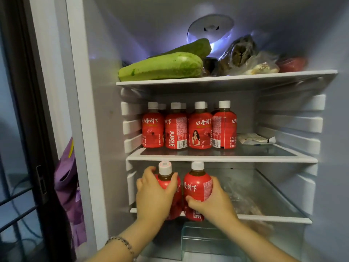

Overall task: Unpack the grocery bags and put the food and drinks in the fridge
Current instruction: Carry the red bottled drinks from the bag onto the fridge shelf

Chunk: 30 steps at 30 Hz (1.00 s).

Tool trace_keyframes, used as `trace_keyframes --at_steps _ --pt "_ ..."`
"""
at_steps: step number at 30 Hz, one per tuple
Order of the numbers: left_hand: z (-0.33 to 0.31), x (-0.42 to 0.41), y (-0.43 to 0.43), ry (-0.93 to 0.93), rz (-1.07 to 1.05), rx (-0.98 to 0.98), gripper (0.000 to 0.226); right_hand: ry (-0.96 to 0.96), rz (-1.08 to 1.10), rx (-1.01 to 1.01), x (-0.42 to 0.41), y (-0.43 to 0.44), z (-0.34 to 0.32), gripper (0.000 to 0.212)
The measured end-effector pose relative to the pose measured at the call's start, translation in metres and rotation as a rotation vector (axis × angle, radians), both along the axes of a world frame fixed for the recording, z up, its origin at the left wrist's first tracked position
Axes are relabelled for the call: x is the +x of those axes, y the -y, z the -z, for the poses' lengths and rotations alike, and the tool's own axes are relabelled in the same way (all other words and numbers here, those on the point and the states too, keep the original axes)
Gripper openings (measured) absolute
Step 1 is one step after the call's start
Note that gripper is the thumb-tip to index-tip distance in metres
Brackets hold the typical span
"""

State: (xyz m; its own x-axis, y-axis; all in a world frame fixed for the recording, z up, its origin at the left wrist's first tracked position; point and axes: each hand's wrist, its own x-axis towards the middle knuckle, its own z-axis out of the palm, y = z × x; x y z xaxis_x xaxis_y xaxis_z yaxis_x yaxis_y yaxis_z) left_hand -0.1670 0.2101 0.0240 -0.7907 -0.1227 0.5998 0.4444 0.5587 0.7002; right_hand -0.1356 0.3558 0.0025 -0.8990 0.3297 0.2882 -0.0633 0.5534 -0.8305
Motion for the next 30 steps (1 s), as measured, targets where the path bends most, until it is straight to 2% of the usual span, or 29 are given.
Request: trace_keyframes --at_steps 1,3,6,9,12,15,18,22,25,30 --pt "0.007 0.001 0.0 0.049 0.048 0.059 0.06 0.006 0.006 -0.006 -0.003 0.0 -0.001 0.071" --pt "0.017 0.0 0.0 0.047 0.118 0.041 0.074 0.029 0.036 -0.001 -0.013 -0.001 -0.004 0.071" --pt "0.025 0.0 -0.001 0.059 0.171 0.019 0.081 0.065 0.078 0.018 -0.031 -0.003 -0.009 0.066" --pt "0.024 0.002 -0.002 0.053 0.175 0.051 0.079 0.085 0.074 0.05 -0.043 -0.005 -0.009 0.058" --pt "0.016 0.001 0.003 0.062 0.187 -0.002 0.066 0.117 0.087 0.112 -0.046 -0.008 -0.009 0.047" --pt "0.007 -0.002 0.008 0.119 0.208 -0.073 0.054 0.116 0.104 0.136 -0.045 -0.008 -0.009 0.051" --pt "0.005 -0.007 0.01 0.148 0.24 -0.071 0.052 0.109 0.119 0.152 -0.043 -0.007 -0.011 0.047" --pt "0.002 -0.02 0.006 0.199 0.268 -0.074 0.057 0.087 0.142 0.153 -0.037 -0.007 -0.011 0.062" --pt "0.0 -0.036 -0.009 0.248 0.259 -0.114 0.073 0.099 0.175 0.133 -0.03 -0.008 -0.01 0.07" --pt "0.008 -0.051 -0.025 0.326 0.18 -0.308 0.073 0.119 0.211 0.168 -0.024 -0.002 -0.004 0.074"
